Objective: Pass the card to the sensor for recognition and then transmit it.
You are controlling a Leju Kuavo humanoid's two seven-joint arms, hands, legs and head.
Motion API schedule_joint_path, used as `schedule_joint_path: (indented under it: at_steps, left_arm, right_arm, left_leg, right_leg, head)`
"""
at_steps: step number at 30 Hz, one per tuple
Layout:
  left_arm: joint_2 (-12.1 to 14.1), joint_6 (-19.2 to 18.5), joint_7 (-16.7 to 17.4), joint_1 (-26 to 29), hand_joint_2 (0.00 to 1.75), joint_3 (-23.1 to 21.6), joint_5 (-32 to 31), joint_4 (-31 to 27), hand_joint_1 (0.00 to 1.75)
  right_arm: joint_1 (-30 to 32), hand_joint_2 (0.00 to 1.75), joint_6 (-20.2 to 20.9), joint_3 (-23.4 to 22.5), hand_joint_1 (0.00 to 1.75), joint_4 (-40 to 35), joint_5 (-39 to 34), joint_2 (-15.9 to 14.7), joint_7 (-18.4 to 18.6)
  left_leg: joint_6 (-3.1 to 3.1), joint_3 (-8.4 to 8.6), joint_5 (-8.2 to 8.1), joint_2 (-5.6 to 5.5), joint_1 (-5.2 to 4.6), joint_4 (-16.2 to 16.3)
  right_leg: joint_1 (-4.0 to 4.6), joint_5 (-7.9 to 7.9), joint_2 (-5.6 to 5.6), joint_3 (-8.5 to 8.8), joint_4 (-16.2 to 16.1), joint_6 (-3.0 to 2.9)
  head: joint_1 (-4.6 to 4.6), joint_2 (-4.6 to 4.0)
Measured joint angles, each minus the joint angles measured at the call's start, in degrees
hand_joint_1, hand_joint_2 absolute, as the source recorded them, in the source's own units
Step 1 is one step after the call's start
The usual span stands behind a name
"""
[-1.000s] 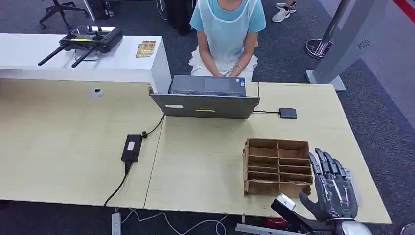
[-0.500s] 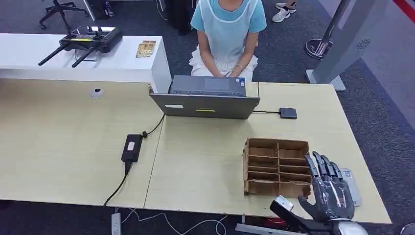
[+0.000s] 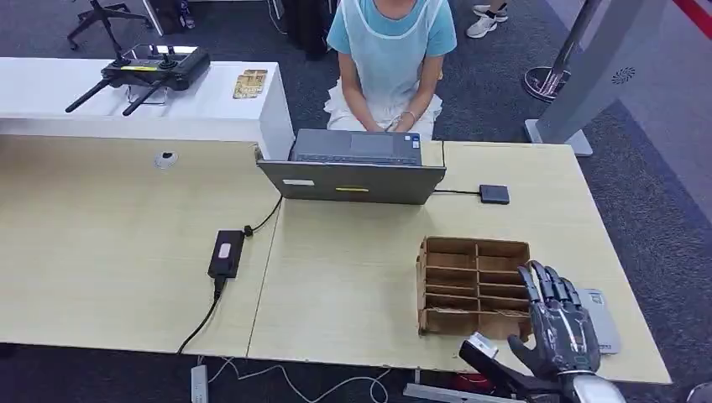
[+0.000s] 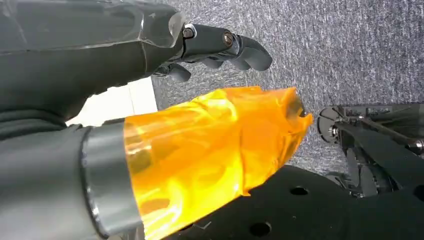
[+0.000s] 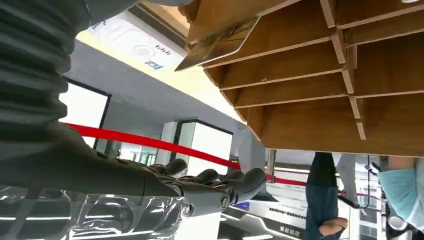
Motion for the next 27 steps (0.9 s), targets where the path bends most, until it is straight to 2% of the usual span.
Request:
schedule_joint_path:
  at_steps: [10, 12, 22, 25, 27]
  left_arm:
    - [0.00, 0.00, 0.00, 0.00, 0.00, -0.28, -0.02, 0.00, 0.00]
    - [0.00, 0.00, 0.00, 0.00, 0.00, -0.33, -0.02, 0.00, 0.00]
    - [0.00, 0.07, 0.00, 0.01, 0.00, -0.77, 0.11, 0.00, 0.00]
    - [0.00, 0.07, 0.00, 0.01, 0.00, -0.85, 0.13, 0.00, 0.00]
    - [0.00, 0.07, -0.02, 0.01, 0.00, -0.94, 0.15, 0.00, 0.00]
  right_arm:
    - [-0.38, 1.75, -0.15, -0.20, 0.00, 1.69, -0.15, 0.70, 0.11]
    - [-0.41, 1.75, -0.22, -0.55, 0.14, 2.06, -0.50, 0.92, 0.59]
    - [0.37, 1.75, -0.44, -3.32, 0.10, 3.26, -0.46, 1.71, 1.51]
    - [0.54, 1.75, -0.48, -4.07, 0.17, 3.41, -0.09, 1.95, 1.71]
    - [0.62, 1.75, -0.48, -4.31, 0.12, 3.54, 0.13, 2.08, 1.84]
  left_leg:
    - [0.00, 0.00, 0.00, 0.00, 0.00, 0.00]
    - [0.00, 0.00, 0.00, 0.00, 0.00, 0.00]
    - [0.00, 0.00, 0.00, 0.00, 0.00, 0.00]
    - [0.00, 0.00, 0.00, 0.00, 0.00, 0.00]
    - [0.00, 0.01, 0.00, 0.01, 0.00, 0.00]
  right_leg:
    - [0.00, 0.00, 0.00, 0.00, 0.00, 0.00]
    - [0.00, 0.00, 0.00, 0.00, 0.00, 0.00]
    - [0.00, 0.00, 0.01, -0.01, -0.01, 0.00]
    - [0.00, 0.00, 0.01, -0.01, 0.00, 0.00]
    - [0.00, 0.00, 0.01, -0.01, 0.00, 0.00]
  head:
    - [0.00, 0.02]
    - [0.00, 0.02]
    - [0.00, 0.02]
    - [0.00, 0.00]
    - [0.00, 0.00]
